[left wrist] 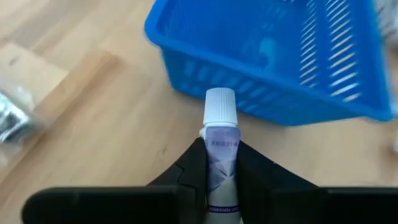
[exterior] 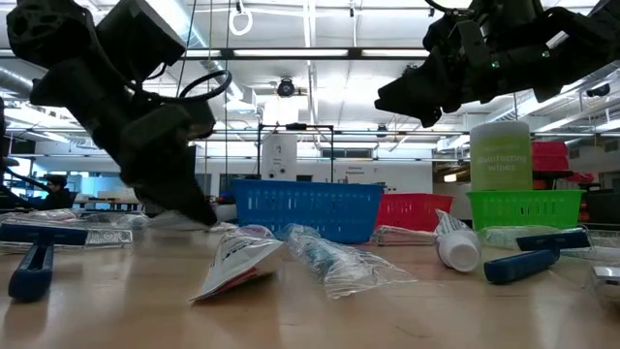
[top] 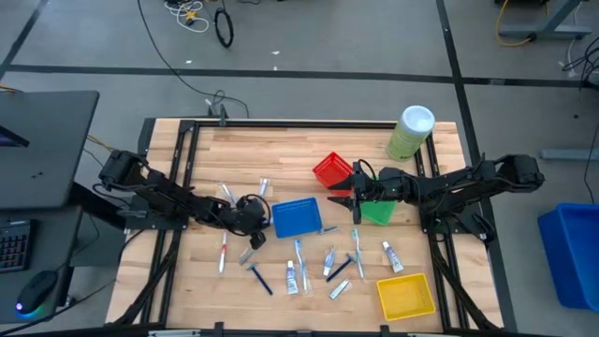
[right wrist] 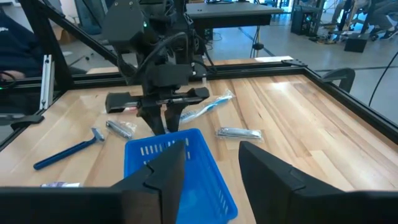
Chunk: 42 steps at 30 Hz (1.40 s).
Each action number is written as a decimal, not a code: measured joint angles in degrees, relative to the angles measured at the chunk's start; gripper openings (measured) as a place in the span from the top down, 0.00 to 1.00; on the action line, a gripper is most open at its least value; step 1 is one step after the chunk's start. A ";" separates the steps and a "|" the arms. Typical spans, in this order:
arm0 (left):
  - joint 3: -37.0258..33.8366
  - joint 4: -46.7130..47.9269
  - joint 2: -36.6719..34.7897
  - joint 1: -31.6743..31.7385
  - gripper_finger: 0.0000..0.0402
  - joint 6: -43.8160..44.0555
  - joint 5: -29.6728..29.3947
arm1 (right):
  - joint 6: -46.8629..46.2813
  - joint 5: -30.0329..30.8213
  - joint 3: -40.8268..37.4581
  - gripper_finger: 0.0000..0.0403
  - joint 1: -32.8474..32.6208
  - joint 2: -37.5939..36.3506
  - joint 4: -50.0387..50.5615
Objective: Pick & Place Travel size toiletries
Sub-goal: Put the white toothpaste into the blue bin
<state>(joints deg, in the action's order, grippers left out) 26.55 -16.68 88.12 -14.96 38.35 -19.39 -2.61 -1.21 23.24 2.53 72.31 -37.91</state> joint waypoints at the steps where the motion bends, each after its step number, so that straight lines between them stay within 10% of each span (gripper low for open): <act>1: 0.00 -1.00 -0.02 0.00 0.84 -0.14 -0.32 | 0.00 0.01 0.00 0.61 0.01 0.00 0.00; 28: 23.60 9.88 -0.15 1.77 0.84 -23.87 -21.53 | -4.05 0.02 0.00 0.62 -0.01 -0.02 0.48; 42: 27.06 -4.80 14.11 10.98 0.84 -24.64 6.79 | -4.26 0.02 -0.02 0.63 -0.01 -0.02 1.09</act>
<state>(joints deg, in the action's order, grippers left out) 53.60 -21.48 102.23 -3.98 13.70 -12.60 -6.87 -1.19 23.22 2.52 72.29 -36.82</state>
